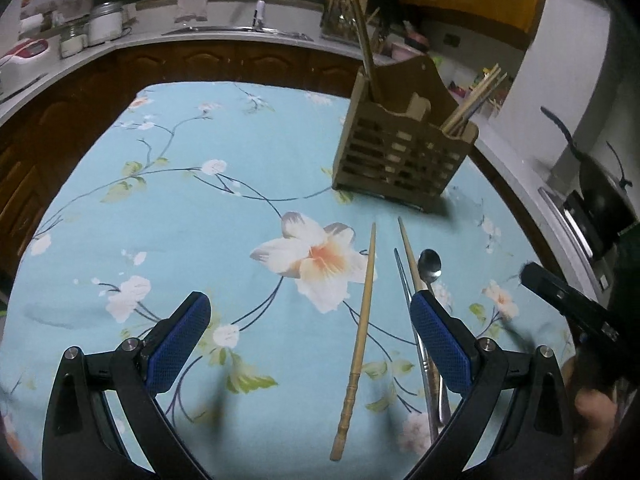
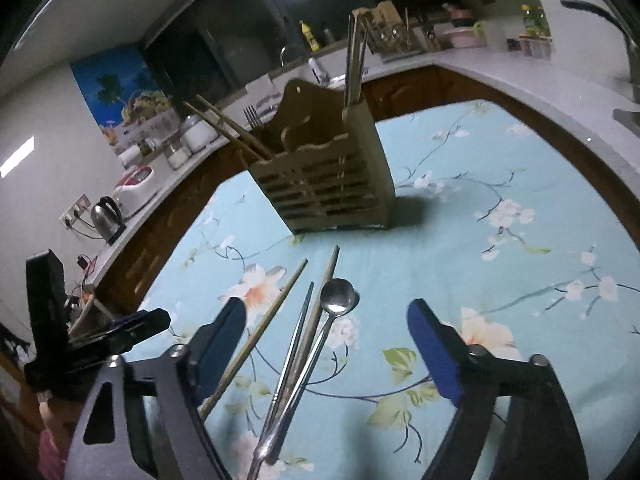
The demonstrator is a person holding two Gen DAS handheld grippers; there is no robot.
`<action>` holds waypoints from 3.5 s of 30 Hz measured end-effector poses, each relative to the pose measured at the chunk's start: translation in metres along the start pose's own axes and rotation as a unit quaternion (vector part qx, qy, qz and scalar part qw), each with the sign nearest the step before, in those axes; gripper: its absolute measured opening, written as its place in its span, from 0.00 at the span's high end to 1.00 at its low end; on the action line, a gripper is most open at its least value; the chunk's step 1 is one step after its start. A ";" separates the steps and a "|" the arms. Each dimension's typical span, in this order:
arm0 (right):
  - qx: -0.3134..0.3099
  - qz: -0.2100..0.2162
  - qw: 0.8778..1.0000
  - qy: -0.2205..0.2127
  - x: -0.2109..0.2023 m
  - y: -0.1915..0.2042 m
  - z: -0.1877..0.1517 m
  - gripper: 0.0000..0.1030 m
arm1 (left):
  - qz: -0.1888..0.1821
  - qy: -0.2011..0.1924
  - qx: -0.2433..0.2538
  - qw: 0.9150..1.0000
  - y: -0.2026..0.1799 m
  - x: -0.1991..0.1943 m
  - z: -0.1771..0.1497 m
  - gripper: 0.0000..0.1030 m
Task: Organize utensils
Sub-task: 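Grasp a wooden chopstick with the left tool while the right tool grasps a steel spoon, then carry both held utensils over the caddy and lower them into its slots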
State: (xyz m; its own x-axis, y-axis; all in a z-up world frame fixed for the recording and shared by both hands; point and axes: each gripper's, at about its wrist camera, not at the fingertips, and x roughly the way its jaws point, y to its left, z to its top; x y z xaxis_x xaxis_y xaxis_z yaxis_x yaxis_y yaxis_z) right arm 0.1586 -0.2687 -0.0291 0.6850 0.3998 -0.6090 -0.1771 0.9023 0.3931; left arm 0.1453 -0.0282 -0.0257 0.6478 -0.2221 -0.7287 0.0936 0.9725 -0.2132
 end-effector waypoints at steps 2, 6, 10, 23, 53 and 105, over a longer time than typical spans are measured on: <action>-0.003 0.001 1.000 0.008 0.008 -0.001 0.001 0.31 | -0.005 0.011 0.004 1.000 -0.002 0.007 0.000 0.09; -0.013 0.001 0.999 0.029 0.029 -0.003 0.007 0.38 | -0.014 0.035 0.010 0.999 -0.004 0.022 -0.001 0.19; -0.028 0.001 0.998 0.059 0.055 -0.004 0.013 0.40 | -0.019 0.050 0.013 0.998 -0.004 0.032 0.000 0.22; -0.066 -0.016 0.991 0.115 0.095 -0.013 0.014 0.96 | -0.032 0.084 0.067 0.994 -0.035 0.071 0.021 0.29; -0.022 -0.039 0.999 -0.010 -0.036 -0.031 0.030 0.97 | -0.077 0.059 0.078 0.992 -0.043 0.057 0.054 0.95; -0.173 -0.143 0.956 -0.187 -0.067 0.051 0.094 0.97 | -0.127 -0.142 0.039 0.981 -0.022 -0.109 0.128 0.96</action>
State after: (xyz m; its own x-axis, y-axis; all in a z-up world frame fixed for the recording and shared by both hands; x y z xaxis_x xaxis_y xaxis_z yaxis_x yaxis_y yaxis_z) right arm 0.1696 -0.2642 0.0965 0.9342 0.1012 -0.3422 -0.1237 0.9913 -0.0444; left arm 0.1690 -0.0167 0.1419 0.7793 -0.4404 -0.4457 0.3297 0.8931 -0.3061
